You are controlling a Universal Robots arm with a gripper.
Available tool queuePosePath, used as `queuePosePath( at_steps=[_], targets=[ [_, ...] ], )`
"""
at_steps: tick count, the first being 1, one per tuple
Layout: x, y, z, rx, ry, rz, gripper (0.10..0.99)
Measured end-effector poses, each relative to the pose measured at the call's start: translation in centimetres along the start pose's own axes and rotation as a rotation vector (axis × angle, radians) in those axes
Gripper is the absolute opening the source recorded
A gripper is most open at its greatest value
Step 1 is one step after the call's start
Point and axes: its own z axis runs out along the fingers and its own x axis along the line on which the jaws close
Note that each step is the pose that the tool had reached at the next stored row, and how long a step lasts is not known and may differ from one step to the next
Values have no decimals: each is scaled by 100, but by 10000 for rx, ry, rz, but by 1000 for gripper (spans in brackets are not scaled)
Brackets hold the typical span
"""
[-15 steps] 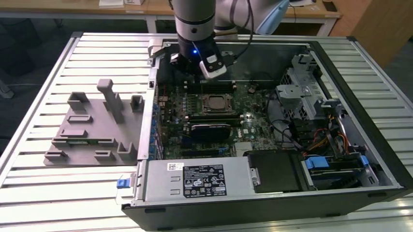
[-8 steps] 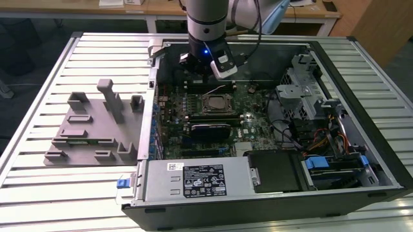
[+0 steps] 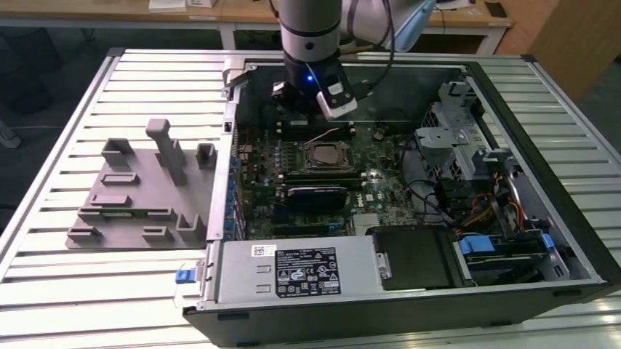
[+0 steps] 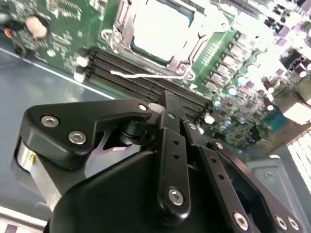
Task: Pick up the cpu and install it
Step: 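Install the first cpu locking lever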
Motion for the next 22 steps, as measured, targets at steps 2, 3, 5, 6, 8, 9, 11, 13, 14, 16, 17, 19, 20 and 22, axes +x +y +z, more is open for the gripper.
queuePosePath(
  at_steps=[2, 3, 5, 6, 8, 9, 11, 13, 14, 16, 17, 19, 20, 22],
  targets=[
    [1, -2, 9, 81, -176, 89, 106],
    [1, -4, 14, 103, -250, 140, 106],
    [2, -8, 33, 113, -347, 235, 106],
    [3, -10, 44, 115, -377, 279, 106],
    [3, -16, 71, 119, -425, 367, 106],
    [3, -18, 84, 122, -448, 413, 106],
    [3, -24, 112, 129, -480, 503, 106],
    [5, -30, 139, 142, -509, 643, 106],
    [4, -33, 154, 148, -526, 723, 106],
    [2, -39, 185, 159, -557, 872, 106],
    [1, -41, 197, 165, -572, 943, 106],
    [-4, -45, 221, 175, -599, 1076, 106],
    [-8, -47, 229, 181, -610, 1132, 106],
    [-21, -49, 246, 189, -631, 1231, 106]
  ],
)
